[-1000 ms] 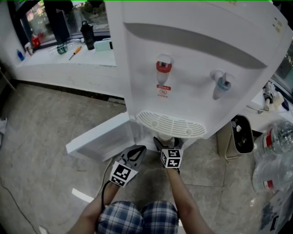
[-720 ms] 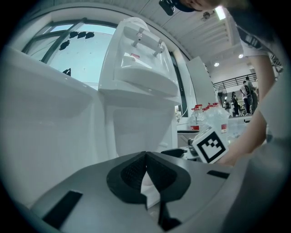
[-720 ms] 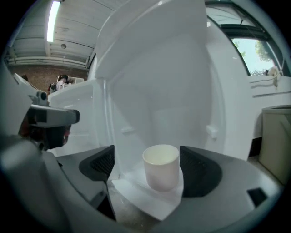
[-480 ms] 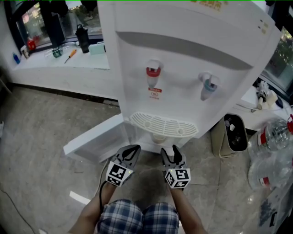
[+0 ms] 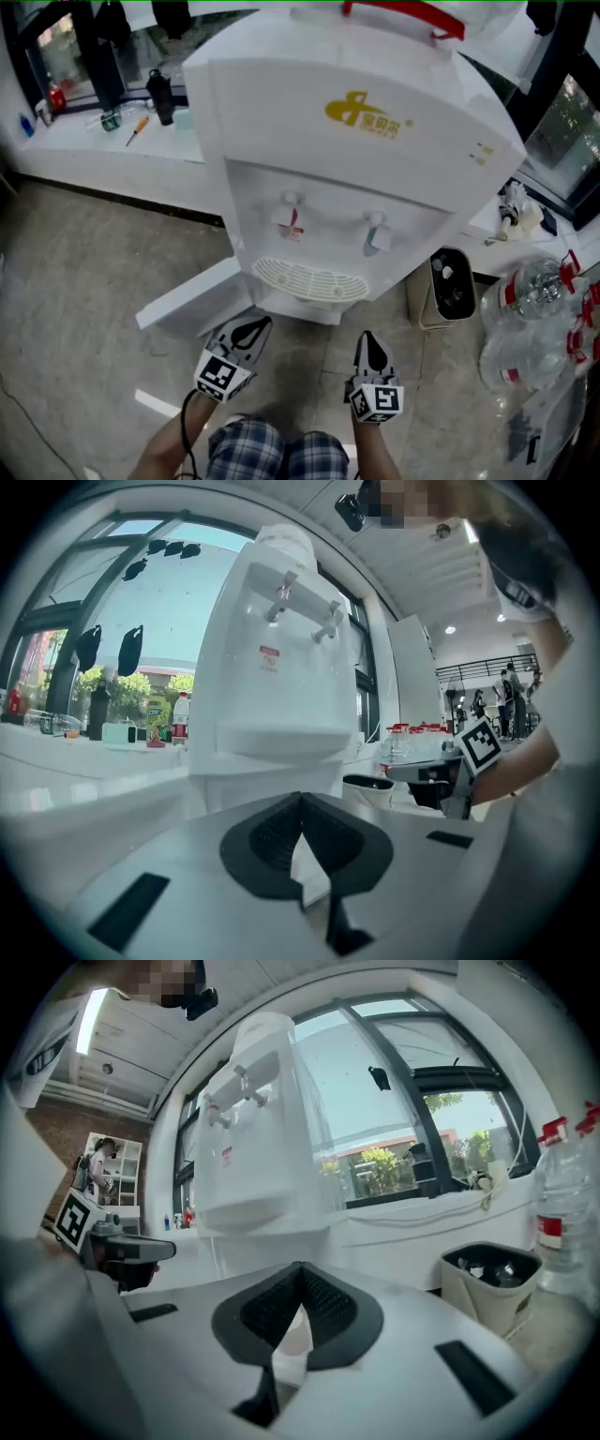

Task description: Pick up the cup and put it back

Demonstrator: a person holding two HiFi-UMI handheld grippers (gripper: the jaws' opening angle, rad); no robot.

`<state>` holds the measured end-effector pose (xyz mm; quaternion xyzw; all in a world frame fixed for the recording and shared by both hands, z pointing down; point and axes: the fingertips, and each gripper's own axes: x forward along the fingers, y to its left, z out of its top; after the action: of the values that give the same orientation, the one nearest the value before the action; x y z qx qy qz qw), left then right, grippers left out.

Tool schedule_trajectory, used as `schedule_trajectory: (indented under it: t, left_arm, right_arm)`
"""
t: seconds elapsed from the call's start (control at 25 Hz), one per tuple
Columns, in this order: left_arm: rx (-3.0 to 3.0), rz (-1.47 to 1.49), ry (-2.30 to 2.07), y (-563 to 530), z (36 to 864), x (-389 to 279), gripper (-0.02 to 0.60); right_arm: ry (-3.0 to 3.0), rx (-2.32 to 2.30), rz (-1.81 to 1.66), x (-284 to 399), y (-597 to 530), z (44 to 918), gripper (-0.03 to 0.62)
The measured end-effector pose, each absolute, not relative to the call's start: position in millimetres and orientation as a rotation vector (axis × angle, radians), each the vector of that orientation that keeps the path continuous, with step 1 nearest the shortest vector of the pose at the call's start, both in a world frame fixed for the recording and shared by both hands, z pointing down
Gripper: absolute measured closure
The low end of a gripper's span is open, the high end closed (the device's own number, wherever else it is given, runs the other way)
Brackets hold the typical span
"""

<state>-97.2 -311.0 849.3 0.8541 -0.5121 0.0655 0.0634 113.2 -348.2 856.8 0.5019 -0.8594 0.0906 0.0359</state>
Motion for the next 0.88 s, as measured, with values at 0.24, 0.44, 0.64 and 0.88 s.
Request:
schedule_trajectory:
  t: [0.24, 0.44, 0.64, 0.88]
  left_arm:
    - [2.543, 0.188, -1.585, -302, 763, -100, 0.557]
    - [2.514, 0.188, -1.62, -288, 650, -99, 0.557]
    - [2.473, 0.202, -1.67, -271, 531, -101, 0.557]
    - [2.428, 0.222, -1.71, -246, 405, -108, 0.557]
  right_arm:
    - [-2.61, 1.63, 0.259, 139, -339, 751, 0.576]
    - [-2.591, 1.611, 0.211, 152, -322, 638, 0.576]
    - [-2.581, 1.62, 0.227, 165, -307, 516, 0.576]
    - [-2.59, 1.628, 0.235, 177, -284, 388, 0.576]
